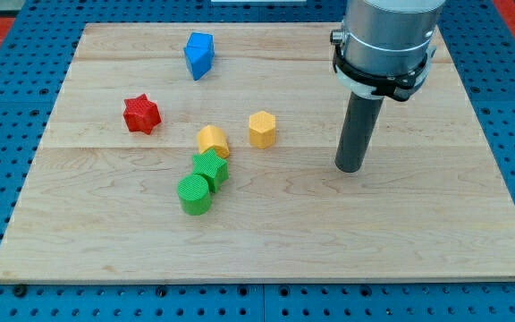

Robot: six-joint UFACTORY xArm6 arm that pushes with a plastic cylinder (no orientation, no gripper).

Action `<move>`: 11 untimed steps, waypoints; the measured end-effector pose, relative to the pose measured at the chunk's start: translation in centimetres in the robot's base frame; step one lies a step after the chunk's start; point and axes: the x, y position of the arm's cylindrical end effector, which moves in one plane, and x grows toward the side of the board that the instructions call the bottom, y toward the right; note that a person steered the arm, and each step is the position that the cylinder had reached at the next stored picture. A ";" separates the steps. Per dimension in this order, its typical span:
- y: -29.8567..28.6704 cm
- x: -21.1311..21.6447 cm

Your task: Point your arm diagonally to the bottom right of the yellow hexagon

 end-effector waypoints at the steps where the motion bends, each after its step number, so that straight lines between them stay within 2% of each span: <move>1: -0.2 0.0; 11: -2.1 0.0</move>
